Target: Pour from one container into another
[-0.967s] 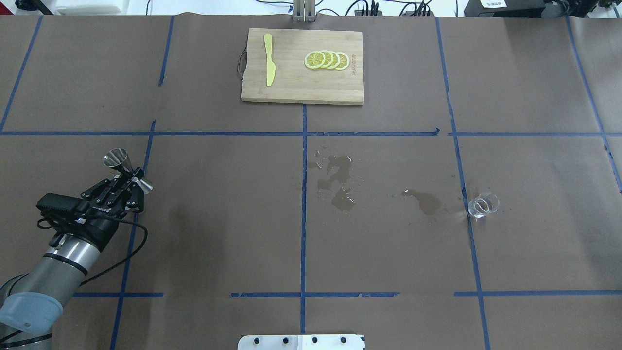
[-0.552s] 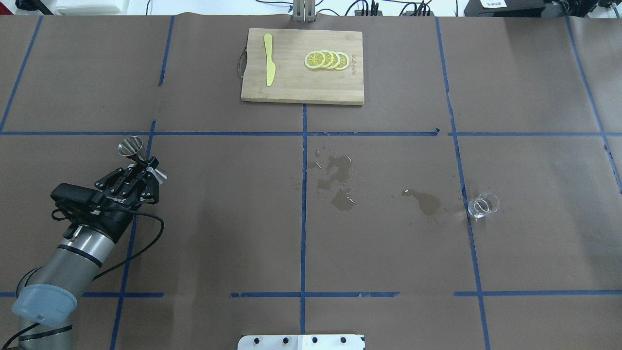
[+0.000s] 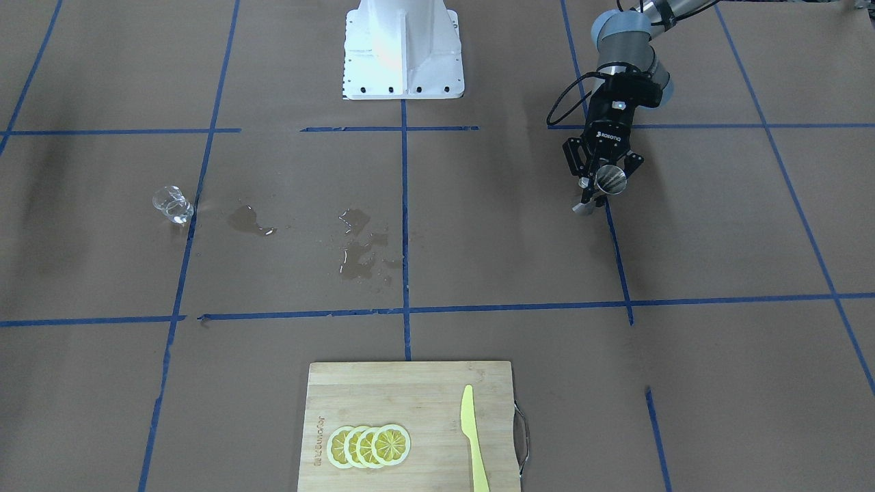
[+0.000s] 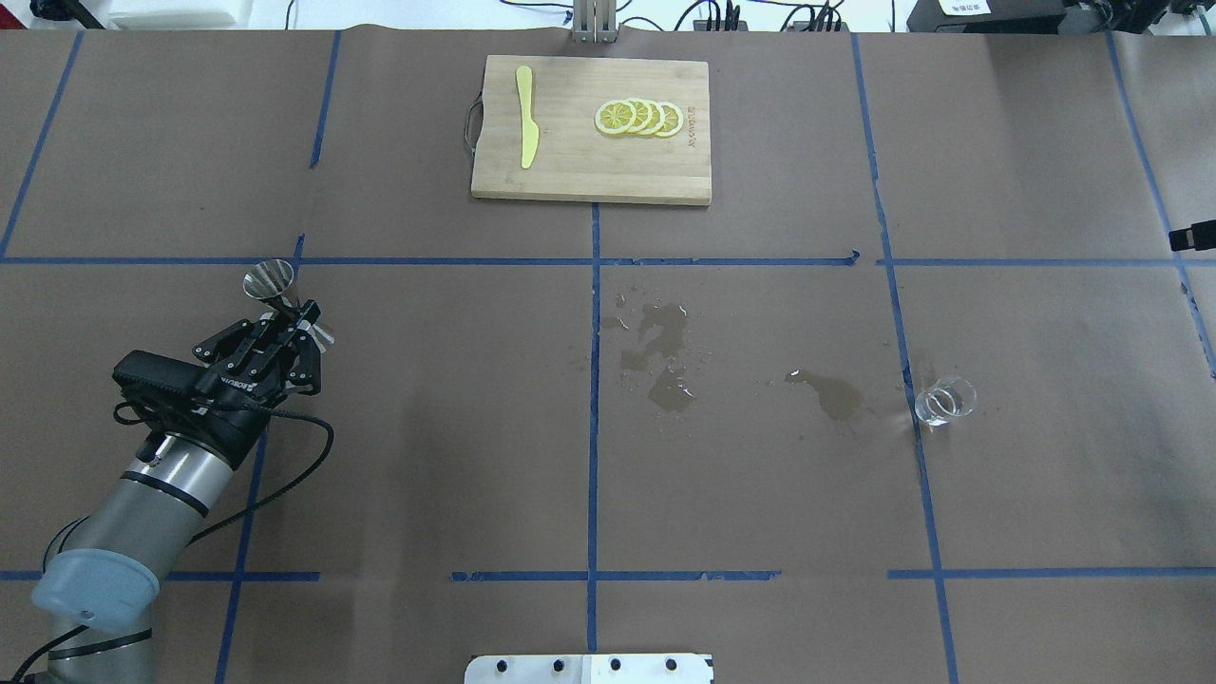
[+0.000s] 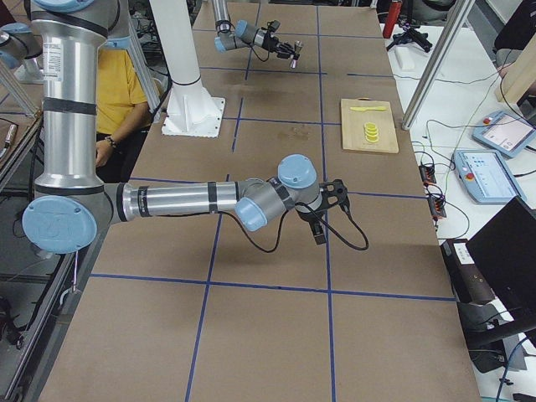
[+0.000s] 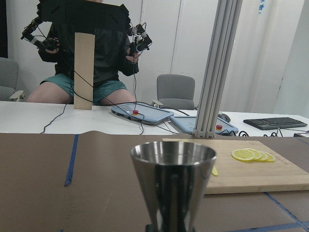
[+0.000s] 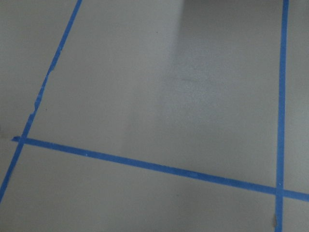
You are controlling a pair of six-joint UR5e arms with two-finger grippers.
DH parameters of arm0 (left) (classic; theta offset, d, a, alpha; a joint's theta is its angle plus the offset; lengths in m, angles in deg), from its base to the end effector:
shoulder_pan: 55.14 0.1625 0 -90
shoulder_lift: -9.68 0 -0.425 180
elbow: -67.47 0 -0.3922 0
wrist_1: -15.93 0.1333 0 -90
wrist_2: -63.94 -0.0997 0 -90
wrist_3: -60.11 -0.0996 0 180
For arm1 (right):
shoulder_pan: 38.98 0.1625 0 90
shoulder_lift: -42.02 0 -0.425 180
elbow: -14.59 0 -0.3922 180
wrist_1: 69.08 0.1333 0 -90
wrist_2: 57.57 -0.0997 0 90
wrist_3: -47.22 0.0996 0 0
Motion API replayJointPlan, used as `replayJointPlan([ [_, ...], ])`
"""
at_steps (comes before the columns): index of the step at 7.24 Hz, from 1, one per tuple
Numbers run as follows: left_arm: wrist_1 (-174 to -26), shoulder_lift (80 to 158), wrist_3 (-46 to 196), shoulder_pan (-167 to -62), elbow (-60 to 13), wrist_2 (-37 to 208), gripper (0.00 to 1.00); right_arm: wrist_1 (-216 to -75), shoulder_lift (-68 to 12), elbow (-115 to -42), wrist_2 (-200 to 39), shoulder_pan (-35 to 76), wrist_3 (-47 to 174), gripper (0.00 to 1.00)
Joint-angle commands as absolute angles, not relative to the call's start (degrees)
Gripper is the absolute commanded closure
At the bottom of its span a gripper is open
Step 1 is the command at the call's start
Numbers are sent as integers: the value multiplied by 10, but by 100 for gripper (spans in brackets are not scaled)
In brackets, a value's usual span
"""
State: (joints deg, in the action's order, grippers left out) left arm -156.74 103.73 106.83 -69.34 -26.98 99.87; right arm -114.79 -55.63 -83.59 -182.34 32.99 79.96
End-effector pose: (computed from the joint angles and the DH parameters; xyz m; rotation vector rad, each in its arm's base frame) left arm 0.4073 -0.3238 0.4276 1.3105 0.9073 -0.3535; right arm -0.0709 -0.4649 0.5678 0.4367 -0.8423 -0.0001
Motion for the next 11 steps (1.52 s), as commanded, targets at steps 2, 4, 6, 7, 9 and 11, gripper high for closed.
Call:
replayJointPlan([
  [2,-1567,1045,1067,-719,-270,1016,100,-874,-674,-838,-1653,165,1010,2],
  [4,-1568,1051,1068,-721,-270,1016,100,-837,-700,-841,-1471,28,1071,2],
  [6,-1568,1055,1070,-722,-271,1016,100,-837,-701,-850,-1272,-127,1088,2],
  [7,-1568,1057,1070,-723,-271,1016,100,-838,-702,-853,-1152,-211,1089,2],
  [9,-1569,1057,1070,-725,-271,1016,100,-837,-707,-860,-1107,-262,1126,1],
  [11,-1569,1057,1070,-726,-274,1016,100,-840,-705,-864,-931,-407,1136,1],
])
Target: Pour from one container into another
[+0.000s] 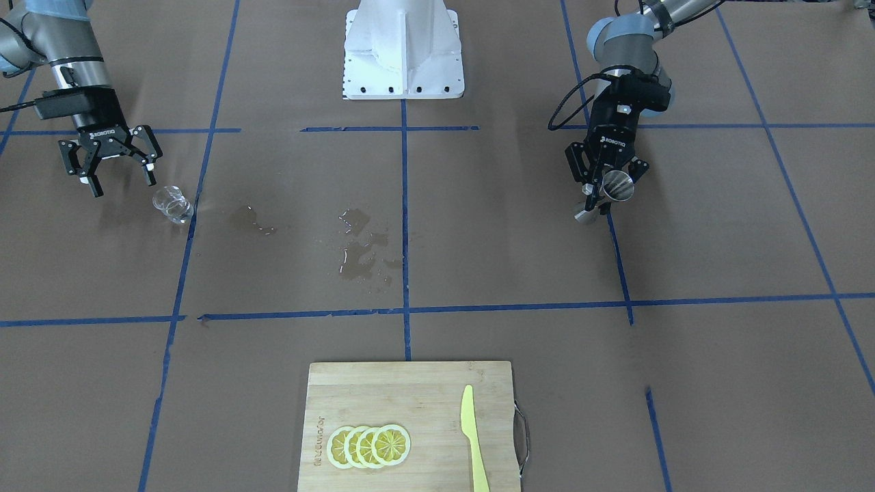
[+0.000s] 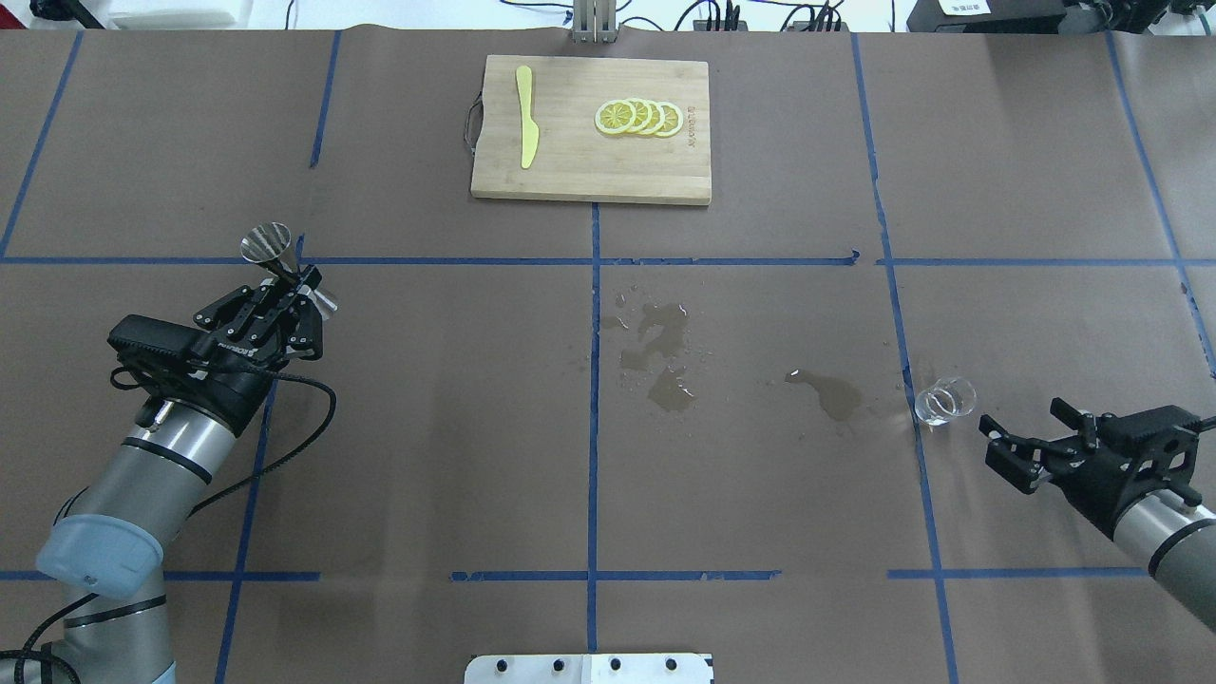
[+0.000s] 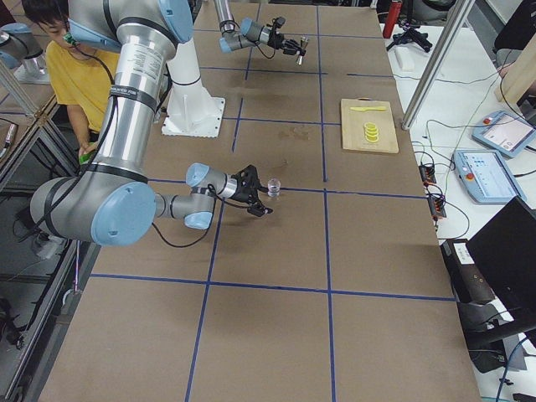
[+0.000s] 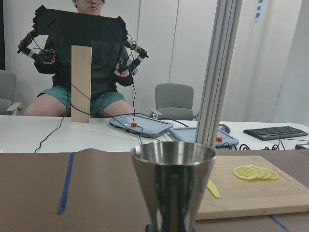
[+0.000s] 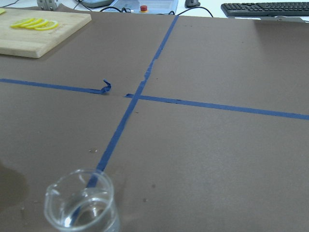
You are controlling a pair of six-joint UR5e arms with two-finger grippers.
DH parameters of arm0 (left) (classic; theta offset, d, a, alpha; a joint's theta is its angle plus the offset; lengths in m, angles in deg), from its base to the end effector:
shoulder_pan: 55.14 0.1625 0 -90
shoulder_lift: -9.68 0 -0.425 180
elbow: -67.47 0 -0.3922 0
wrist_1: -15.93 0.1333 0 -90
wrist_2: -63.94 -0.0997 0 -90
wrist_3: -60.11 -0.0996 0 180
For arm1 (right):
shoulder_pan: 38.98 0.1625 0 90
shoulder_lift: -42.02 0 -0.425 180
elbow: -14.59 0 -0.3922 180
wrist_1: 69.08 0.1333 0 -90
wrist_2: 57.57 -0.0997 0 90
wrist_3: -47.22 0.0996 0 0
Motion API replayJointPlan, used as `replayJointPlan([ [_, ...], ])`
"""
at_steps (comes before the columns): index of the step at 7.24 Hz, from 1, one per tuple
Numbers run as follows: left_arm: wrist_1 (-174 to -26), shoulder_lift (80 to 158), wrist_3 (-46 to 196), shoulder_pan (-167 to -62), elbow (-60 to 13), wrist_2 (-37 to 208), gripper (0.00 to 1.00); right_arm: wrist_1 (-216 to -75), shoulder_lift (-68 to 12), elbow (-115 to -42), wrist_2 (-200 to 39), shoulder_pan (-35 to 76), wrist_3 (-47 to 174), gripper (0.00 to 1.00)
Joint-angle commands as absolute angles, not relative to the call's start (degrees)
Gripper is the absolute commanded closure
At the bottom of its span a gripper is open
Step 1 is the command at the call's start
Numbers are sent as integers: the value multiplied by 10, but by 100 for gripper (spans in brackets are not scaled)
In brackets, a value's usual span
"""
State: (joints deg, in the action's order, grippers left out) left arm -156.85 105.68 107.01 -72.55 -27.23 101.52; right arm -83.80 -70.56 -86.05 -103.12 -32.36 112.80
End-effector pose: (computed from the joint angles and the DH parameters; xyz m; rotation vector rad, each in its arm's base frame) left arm 0.3987 -0.3474 0.4092 1.3307 0.9280 -0.3986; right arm -0.3032 -0.2396 0.5789 0.9411 -0.8170 0.1589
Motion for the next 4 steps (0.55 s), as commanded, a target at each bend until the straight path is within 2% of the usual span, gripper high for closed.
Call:
replayJointPlan([
  [1,-1569,1057,1070,-726,-275,1016,100,-843,-703,-880,-906,-427,1136,1],
  [4,-1569,1057,1070,-727,-274,1016,100,-887,-672,-872,-846,-432,1137,1],
])
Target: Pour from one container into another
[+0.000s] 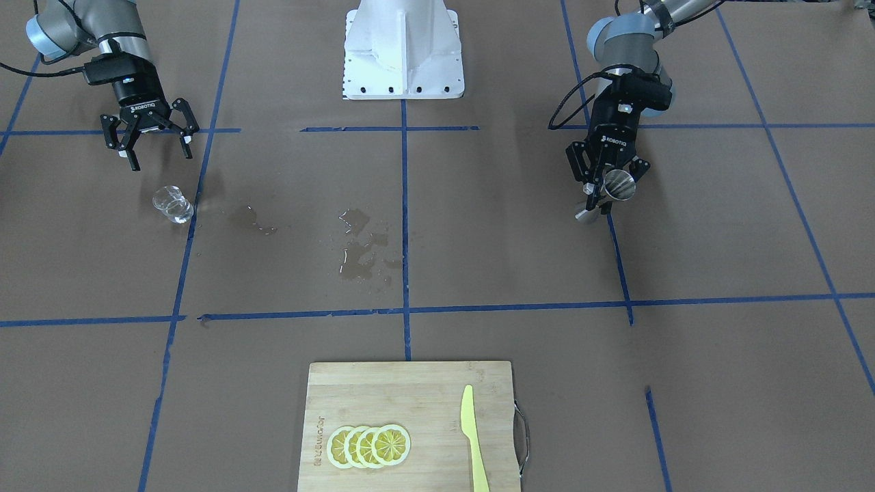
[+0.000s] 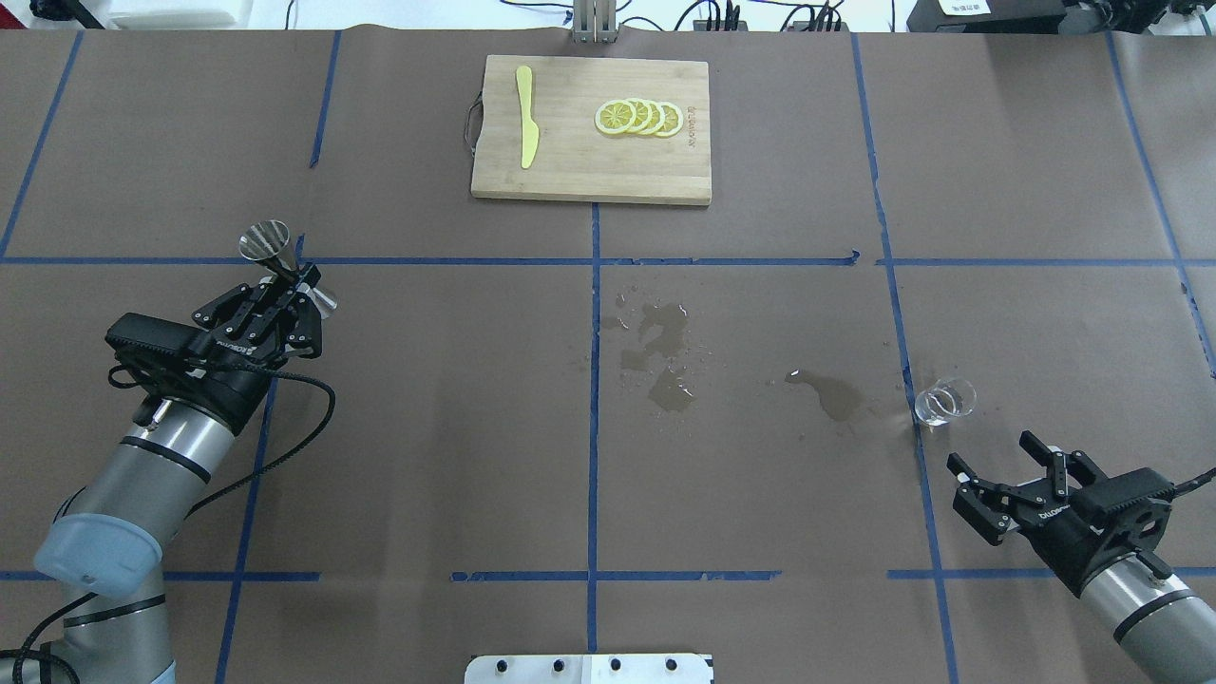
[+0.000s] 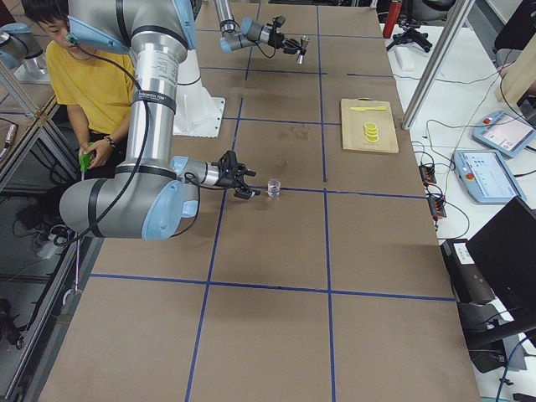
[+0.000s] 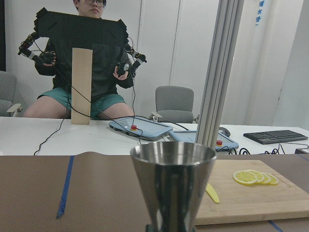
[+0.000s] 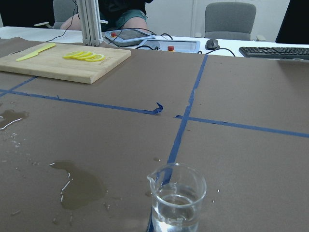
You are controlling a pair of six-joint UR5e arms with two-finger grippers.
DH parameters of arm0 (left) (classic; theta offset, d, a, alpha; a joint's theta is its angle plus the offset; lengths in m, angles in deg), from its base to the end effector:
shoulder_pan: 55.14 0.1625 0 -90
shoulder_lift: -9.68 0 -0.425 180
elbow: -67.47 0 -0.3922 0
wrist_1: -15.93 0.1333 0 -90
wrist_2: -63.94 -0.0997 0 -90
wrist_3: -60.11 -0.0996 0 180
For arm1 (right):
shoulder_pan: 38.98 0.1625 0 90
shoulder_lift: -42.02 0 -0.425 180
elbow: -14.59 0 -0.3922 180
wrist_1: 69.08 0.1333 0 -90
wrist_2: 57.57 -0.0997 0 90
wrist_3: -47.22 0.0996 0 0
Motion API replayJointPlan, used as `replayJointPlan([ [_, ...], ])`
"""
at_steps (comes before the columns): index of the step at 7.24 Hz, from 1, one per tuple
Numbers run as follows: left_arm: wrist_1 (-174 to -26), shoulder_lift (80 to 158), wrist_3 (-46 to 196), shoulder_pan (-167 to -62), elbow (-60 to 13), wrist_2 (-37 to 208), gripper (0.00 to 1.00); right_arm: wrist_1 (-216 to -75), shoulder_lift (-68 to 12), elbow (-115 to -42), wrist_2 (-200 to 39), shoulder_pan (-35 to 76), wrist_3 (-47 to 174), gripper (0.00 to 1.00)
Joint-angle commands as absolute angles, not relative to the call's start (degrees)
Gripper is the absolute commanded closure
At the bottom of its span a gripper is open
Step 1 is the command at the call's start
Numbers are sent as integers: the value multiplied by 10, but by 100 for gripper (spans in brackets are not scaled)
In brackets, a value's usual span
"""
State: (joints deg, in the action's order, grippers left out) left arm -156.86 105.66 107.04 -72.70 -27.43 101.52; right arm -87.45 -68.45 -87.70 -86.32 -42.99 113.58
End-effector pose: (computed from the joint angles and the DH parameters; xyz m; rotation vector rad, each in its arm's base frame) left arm 0.3971 -0.3483 0.4078 1.3325 0.9296 -0.4028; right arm -0.3416 -0.1972 0.5487 1.0914 -0.8055 0.1845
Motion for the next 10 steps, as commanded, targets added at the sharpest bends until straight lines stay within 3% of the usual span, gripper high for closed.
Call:
replayJointPlan([
  [1,-1568,1057,1070,-727,-274,1016,100,-898,-662,-860,-837,-431,1153,1],
  [3,-1568,1056,1070,-727,-275,1016,100,-905,-611,-797,-837,-403,1178,1],
  [7,-1569,1057,1070,-727,-275,1016,100,-907,-598,-784,-837,-360,1190,3],
  [10,-1569,1057,1070,-727,-275,1015,100,-907,-547,-733,-831,-355,1198,2],
])
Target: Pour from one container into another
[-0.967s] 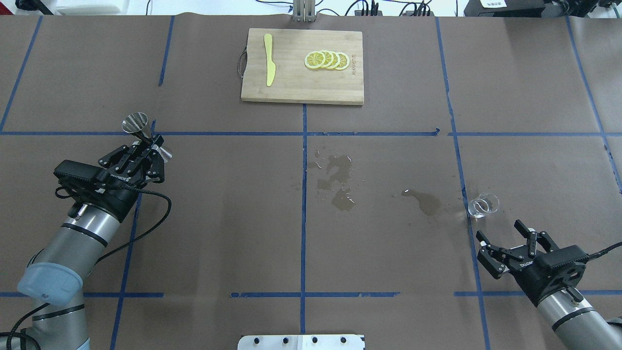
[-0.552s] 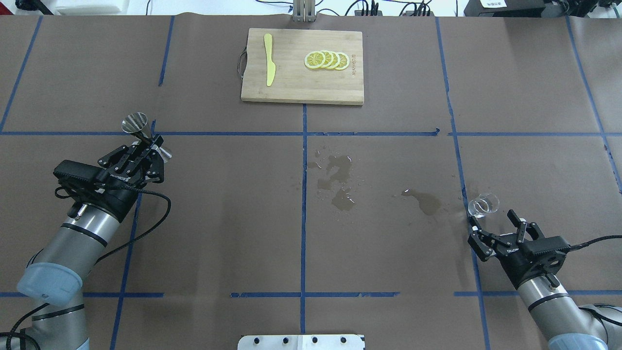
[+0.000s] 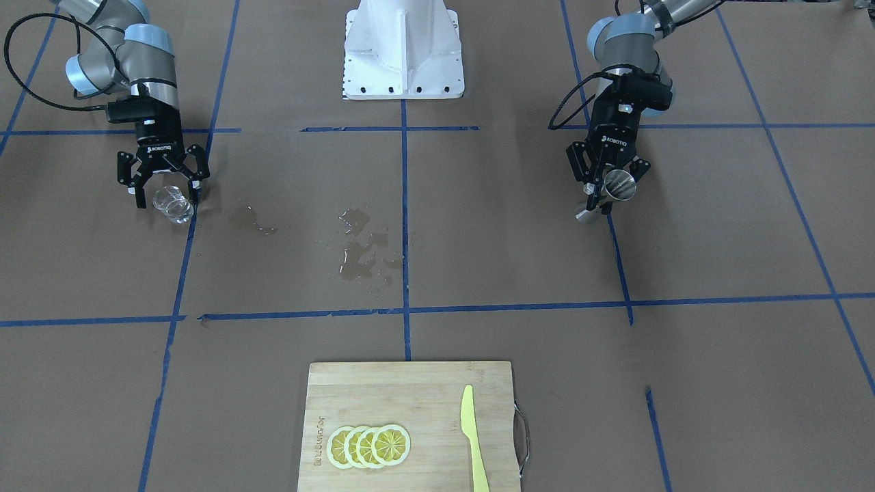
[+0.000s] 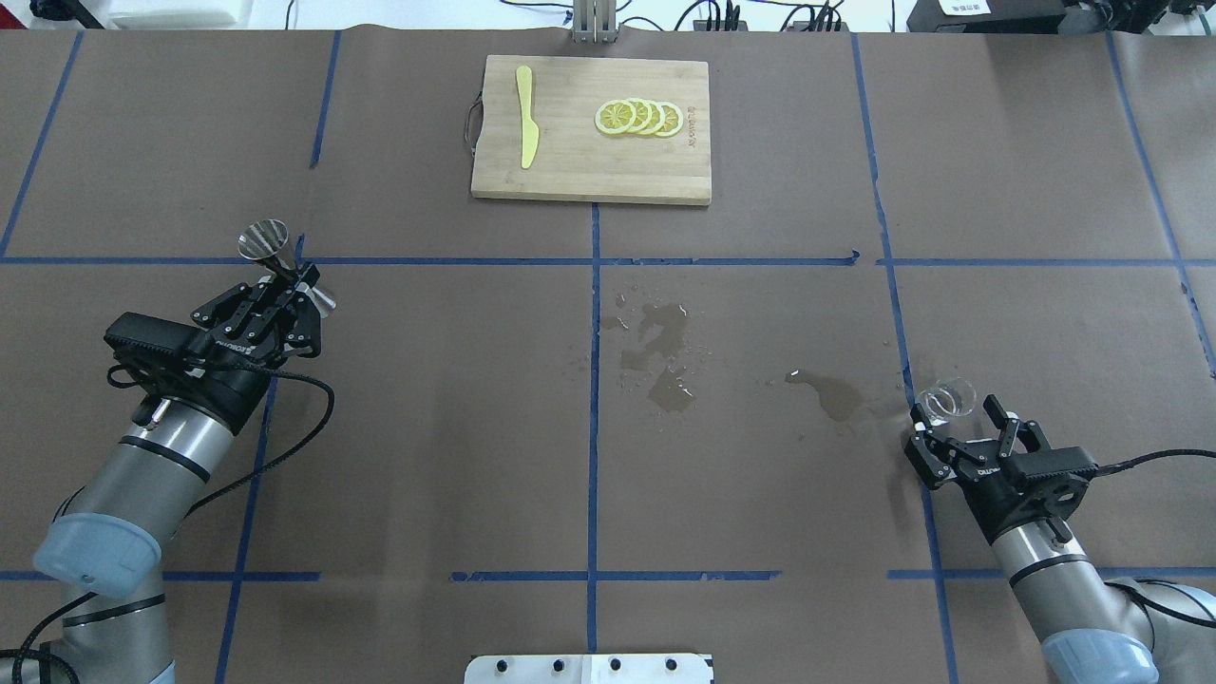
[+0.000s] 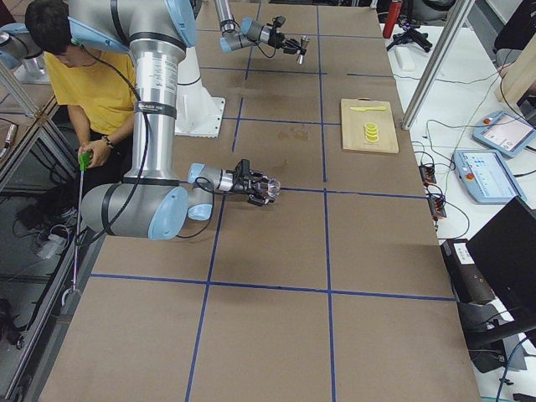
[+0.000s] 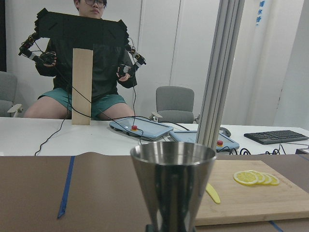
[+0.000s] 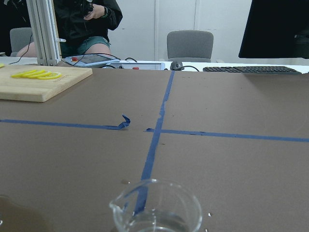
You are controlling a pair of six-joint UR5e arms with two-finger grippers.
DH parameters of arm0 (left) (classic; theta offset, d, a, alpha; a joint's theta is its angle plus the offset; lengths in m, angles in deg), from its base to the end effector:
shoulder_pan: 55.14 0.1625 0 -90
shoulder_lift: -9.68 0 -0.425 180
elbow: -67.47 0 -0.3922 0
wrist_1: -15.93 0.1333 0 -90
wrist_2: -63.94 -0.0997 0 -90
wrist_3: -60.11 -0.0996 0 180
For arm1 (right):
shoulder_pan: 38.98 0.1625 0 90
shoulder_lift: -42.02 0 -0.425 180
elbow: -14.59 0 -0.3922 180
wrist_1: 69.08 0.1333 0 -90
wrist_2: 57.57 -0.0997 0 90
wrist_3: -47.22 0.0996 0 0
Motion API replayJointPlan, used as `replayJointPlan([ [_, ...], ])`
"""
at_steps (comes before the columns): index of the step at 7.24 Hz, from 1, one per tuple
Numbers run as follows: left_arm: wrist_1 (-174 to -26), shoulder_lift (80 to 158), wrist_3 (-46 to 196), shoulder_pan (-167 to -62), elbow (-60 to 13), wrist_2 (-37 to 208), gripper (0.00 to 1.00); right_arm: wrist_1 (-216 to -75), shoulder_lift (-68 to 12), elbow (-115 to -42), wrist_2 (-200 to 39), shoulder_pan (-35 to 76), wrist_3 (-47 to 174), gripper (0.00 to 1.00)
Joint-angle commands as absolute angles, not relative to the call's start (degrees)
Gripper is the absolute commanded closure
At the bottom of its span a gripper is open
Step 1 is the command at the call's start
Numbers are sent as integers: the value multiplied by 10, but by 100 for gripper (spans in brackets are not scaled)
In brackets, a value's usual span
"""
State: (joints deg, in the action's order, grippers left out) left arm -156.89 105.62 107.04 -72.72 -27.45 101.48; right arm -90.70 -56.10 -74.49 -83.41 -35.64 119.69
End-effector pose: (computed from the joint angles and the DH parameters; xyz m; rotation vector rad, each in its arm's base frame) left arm 0.3966 -0.3483 0.4079 1.3330 0.9291 -0.4037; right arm -0.4018 -0.2468 0.5812 1.1521 -0.7152 0.3696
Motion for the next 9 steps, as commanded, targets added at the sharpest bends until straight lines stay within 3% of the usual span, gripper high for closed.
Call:
replayJointPlan([
  [1,-1569,1057,1070,-727,-276,1015,100,-907,-547,-732,-831,-350,1198,3],
  [4,-1569,1057,1070,-727,-280,1015,100,-907,-547,-731,-804,-351,1197,6],
  [6,-1569,1056,1070,-727,-287,1014,100,-907,-547,-728,-790,-352,1198,15],
  [9,-1569,1056,1071,-727,-289,1014,100,-908,-545,-724,-784,-354,1198,16],
])
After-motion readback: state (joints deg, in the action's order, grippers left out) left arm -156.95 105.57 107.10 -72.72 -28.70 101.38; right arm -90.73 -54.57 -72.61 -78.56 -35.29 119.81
